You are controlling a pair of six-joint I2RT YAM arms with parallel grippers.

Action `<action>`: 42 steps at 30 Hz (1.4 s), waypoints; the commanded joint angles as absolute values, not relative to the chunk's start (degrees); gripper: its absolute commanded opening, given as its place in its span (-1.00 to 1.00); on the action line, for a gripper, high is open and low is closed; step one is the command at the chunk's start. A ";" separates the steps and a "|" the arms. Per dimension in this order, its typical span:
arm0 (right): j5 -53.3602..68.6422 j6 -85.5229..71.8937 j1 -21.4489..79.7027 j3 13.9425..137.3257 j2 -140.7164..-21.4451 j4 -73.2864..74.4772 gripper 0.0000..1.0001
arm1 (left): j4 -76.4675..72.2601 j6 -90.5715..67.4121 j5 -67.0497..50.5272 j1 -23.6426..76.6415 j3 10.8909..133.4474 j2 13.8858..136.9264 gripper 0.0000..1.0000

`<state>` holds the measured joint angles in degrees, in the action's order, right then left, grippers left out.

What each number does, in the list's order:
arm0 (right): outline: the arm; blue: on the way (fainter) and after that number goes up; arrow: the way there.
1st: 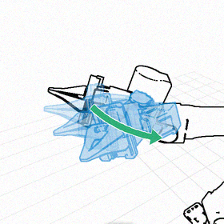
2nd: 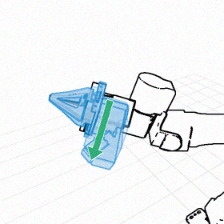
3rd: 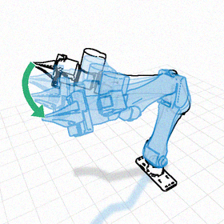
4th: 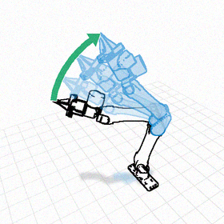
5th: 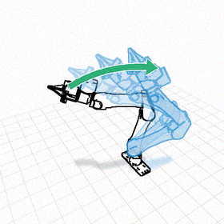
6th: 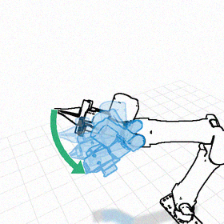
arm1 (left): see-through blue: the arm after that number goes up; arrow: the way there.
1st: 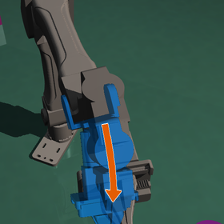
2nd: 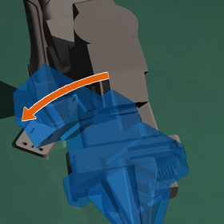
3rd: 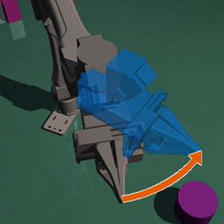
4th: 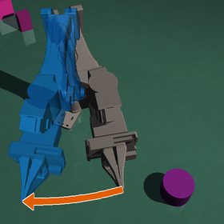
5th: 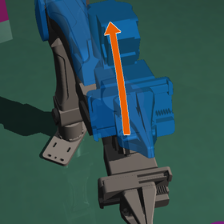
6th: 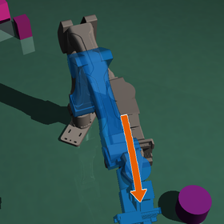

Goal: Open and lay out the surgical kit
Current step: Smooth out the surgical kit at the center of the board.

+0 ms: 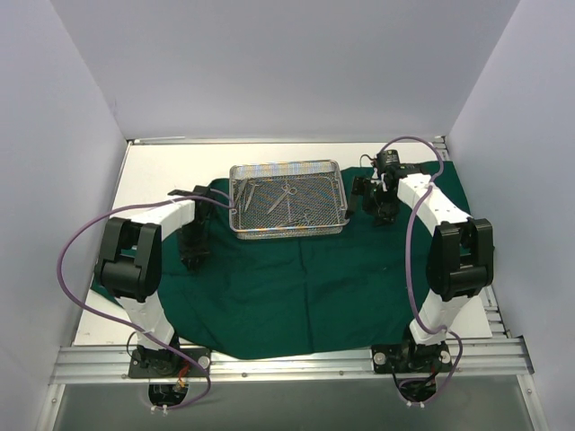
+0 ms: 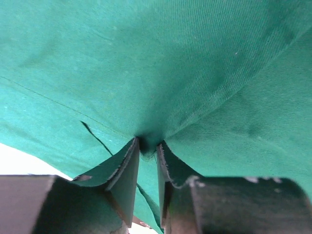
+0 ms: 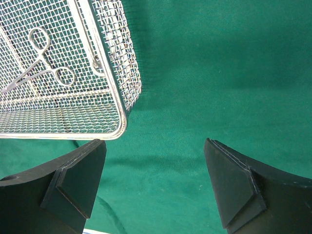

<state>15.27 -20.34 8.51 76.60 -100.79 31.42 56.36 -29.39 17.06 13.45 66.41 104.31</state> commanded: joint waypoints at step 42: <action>16.70 -23.73 6.33 89.81 -112.06 35.42 0.68 | 56.70 -6.24 36.32 -11.61 137.30 135.80 0.42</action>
